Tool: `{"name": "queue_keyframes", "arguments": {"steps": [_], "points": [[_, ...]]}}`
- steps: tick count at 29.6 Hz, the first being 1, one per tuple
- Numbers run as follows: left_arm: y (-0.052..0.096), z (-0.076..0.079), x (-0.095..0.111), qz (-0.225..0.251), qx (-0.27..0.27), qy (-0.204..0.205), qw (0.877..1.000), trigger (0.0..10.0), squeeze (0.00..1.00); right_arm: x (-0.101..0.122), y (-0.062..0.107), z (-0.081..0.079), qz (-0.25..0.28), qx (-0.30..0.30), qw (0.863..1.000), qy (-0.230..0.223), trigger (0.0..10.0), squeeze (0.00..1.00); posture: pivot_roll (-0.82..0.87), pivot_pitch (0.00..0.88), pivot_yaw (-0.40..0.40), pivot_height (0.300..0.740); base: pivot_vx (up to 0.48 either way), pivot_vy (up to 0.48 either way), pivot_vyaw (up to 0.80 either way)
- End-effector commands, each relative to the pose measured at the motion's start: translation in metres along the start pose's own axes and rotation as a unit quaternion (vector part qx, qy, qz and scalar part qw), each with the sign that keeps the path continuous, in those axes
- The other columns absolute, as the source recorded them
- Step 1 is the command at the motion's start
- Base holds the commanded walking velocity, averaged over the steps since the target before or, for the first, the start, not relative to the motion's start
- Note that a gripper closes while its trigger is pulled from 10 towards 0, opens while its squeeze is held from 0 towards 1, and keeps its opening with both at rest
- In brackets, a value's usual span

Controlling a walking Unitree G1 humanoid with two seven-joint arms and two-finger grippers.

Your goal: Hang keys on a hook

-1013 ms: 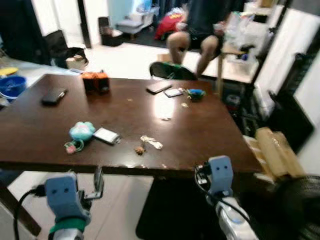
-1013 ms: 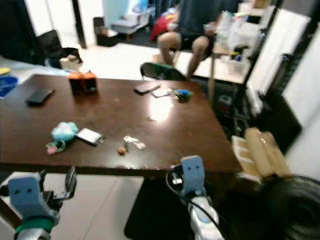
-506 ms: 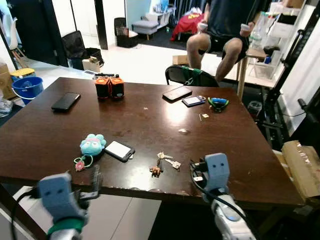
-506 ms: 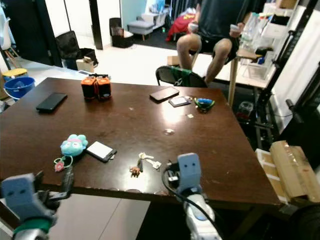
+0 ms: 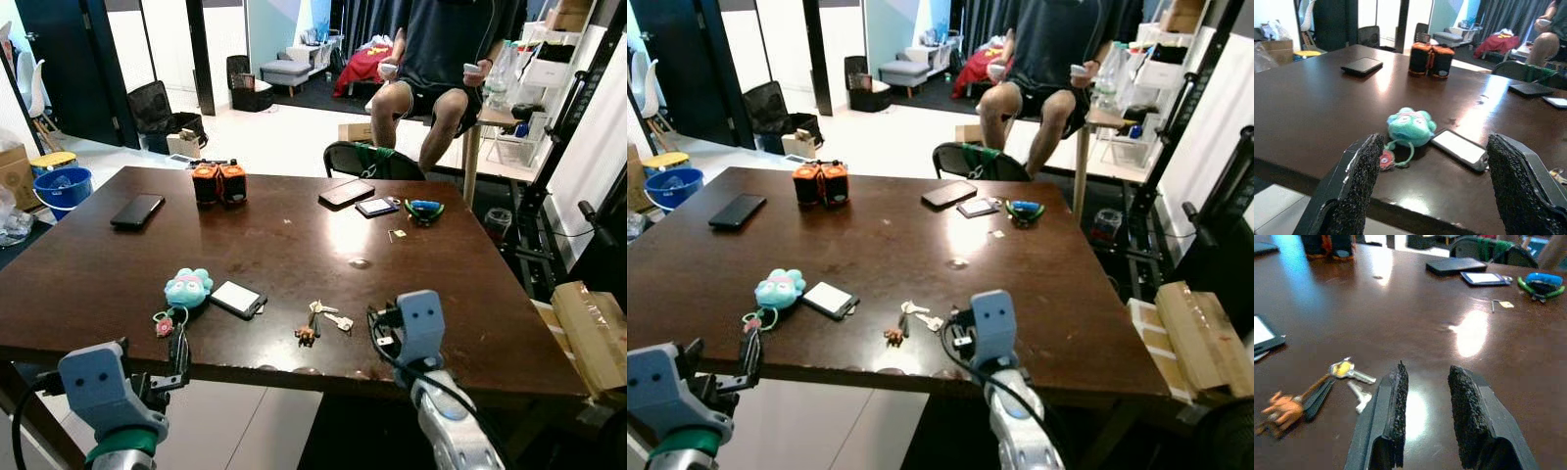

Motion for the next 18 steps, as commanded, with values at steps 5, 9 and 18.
{"name": "queue_keyframes", "arguments": {"steps": [5,9,18], "points": [[-0.003,0.001,-0.003,-0.008,-0.014,-0.015,1.0,10.0,0.0,-0.013,-0.013,0.0,-0.065,-0.002,0.998,-0.025,10.0,0.0,-0.13,0.028,0.071,0.74,0.0,0.0,0.0],[-0.004,0.002,-0.002,-0.008,-0.024,-0.017,1.0,10.0,0.0,-0.016,-0.018,-0.011,-0.094,0.035,0.995,-0.026,10.0,0.73,-0.13,0.035,0.073,0.74,0.0,0.0,0.0],[0.0,0.003,-0.003,-0.016,-0.035,-0.012,0.999,10.0,0.0,-0.019,-0.021,-0.018,-0.118,0.061,0.991,-0.026,10.0,0.0,-0.13,0.063,0.092,0.74,0.0,0.0,0.0]]}}
Point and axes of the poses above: a point about 5 cm out from each wrist's last joint towards the gripper, its own y axis pointing back from the gripper into the wrist, its own x axis along the axis of the wrist's last joint, z = x × y, the point moved 4 cm from there along -y, pointing out of the wrist towards the gripper, and after that the axes turned 12 degrees about -y, right-handed, at the moved point
